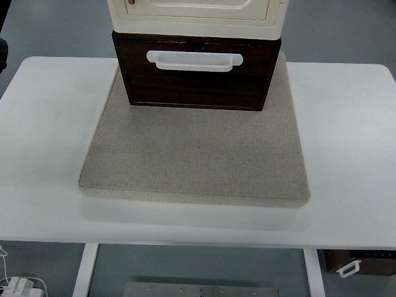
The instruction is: Close drawer under combined cabinet
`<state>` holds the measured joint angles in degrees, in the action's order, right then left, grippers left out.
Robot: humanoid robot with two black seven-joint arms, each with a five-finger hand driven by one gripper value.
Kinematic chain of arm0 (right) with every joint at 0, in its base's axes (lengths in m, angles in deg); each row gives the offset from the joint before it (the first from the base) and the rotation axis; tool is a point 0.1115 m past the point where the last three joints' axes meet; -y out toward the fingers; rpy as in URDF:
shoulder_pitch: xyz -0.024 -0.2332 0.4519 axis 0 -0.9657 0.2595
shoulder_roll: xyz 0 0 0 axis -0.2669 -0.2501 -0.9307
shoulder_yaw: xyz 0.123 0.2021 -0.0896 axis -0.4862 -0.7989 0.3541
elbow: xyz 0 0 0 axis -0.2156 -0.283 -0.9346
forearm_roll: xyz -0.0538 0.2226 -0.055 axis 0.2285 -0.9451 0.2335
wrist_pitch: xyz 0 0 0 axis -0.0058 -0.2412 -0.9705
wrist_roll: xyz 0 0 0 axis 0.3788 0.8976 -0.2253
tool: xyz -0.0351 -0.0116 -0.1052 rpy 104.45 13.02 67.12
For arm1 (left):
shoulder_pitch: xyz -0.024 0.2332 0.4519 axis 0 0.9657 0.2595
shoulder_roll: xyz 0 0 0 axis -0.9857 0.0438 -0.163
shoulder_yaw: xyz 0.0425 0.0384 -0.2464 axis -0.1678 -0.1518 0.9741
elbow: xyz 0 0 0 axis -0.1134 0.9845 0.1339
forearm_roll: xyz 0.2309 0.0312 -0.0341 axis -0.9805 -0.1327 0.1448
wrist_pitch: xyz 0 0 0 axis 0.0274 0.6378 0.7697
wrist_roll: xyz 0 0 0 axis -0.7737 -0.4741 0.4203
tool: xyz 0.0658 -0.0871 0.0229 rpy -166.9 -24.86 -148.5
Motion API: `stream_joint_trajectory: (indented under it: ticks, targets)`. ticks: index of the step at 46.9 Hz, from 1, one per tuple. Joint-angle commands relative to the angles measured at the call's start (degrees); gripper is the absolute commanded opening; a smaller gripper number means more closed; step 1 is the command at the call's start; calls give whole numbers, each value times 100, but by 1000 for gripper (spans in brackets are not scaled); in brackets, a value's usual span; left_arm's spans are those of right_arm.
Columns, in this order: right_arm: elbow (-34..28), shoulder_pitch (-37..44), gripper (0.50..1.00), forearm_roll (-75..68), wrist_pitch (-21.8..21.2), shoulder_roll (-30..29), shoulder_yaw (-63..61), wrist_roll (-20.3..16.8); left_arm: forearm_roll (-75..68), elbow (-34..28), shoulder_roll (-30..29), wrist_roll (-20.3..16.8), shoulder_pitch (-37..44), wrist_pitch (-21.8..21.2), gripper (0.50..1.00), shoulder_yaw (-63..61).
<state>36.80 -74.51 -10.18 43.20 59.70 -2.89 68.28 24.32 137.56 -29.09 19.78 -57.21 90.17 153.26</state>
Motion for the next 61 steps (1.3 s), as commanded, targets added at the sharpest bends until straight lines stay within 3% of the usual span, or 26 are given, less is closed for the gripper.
stream_joint_trajectory:
  ticks: [1, 11, 30, 37, 48, 61]
  targets:
    - [0, -1, 952, 1, 0, 0, 0, -1, -10, -328, -3, -3, -5, -11, 1000, 457]
    - [0, -1, 952, 1, 0, 0, 0, -1, 34, -1409, -100, -3, -75, -11, 1000, 1038]
    - [0, -1, 952, 1, 0, 0, 0, -1, 684, -3730, -355, -12, -92, -125, 1000, 960]
    - [0, -1, 952, 1, 0, 0, 0, -1, 720, -4477, -285, -99, -92, -424, 1000, 960]
    - [0, -1, 952, 1, 0, 0, -35, -1, 781, -5049, 233, -100, -13, -1110, 1000, 960]
    - [0, -1, 952, 1, 0, 0, -9, -1, 939, -5462, 717, -29, 224, -1075, 1000, 968]
